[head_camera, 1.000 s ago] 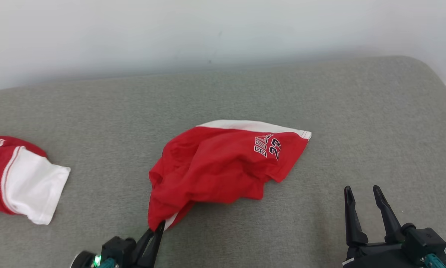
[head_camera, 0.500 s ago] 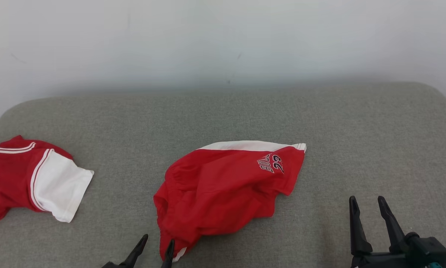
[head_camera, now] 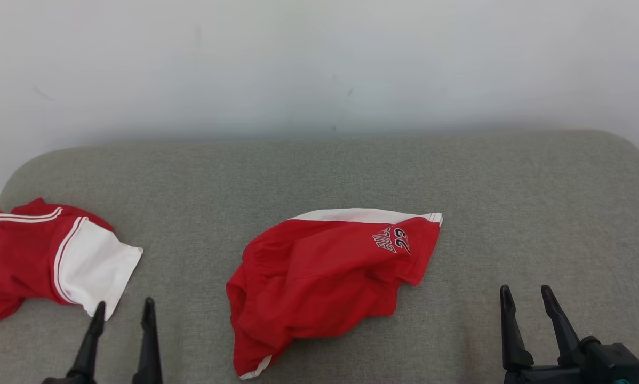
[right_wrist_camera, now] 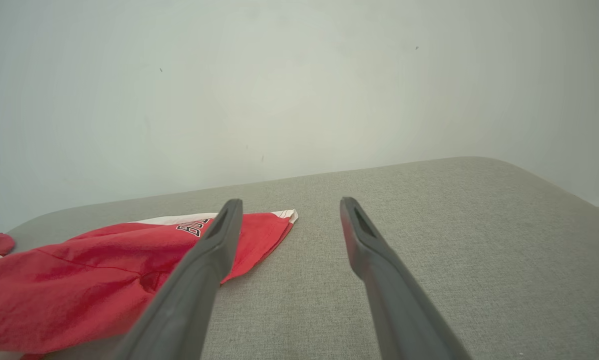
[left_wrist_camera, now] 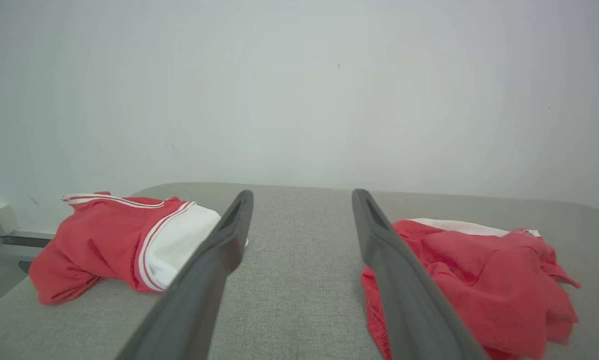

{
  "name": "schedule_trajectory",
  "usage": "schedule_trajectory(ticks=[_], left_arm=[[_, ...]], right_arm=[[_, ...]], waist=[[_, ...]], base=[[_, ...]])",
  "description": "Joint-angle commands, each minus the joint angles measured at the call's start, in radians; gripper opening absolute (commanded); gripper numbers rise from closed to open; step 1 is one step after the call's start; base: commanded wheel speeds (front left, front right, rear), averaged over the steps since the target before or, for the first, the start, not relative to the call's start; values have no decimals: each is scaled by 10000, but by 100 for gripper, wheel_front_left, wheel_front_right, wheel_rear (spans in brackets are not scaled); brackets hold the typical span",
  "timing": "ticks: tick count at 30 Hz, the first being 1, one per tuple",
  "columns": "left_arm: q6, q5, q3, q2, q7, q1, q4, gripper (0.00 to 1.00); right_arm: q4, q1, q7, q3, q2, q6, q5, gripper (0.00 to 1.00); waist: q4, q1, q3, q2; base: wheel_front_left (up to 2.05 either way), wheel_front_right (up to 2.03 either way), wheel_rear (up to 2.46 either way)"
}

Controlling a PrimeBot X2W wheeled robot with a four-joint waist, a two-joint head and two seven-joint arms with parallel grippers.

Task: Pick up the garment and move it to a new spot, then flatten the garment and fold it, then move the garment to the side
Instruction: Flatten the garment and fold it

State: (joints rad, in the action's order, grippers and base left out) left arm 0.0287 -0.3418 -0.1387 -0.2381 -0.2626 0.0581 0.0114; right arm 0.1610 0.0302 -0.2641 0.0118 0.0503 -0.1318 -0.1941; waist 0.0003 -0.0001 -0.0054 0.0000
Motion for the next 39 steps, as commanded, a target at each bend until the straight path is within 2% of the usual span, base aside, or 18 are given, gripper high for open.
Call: schedule_trajectory(ticks=[1,6,12,19,29,39], left_arm=[[89,108,239,105,-30,169,-133,100],[125,427,982,333,-31,478,-174,100],[-183,797,1262,644,-32,557,-74,100],[-605,1109,1246,954,-32,-10,192,100],[-1053,1374,1114,1476,-33,-748,563,100],[-1283,1451,1023,1778,-33,-1301,879,100]], right_arm=[[-10,22,-3,15,1,22,30,100],[65,153,-5,20,-1,22,22,100],[220,-20,-5,-37,1,22,135,100],[852,-1411,62,-555,703,22,167,100],[3181,-4571,1147,-586,1442,22,128,100],[6111,-6479,2231,-269,1947,22,305,100]], waist=[[-54,1,-2,0],[-158,1,30,0],[-92,1,114,0],[314,1,393,0],[1284,1,1174,0],[2039,1,1888,0]], base=[[0,0,0],[0,0,0],[0,0,0],[0,0,0],[0,0,0],[0,0,0]])
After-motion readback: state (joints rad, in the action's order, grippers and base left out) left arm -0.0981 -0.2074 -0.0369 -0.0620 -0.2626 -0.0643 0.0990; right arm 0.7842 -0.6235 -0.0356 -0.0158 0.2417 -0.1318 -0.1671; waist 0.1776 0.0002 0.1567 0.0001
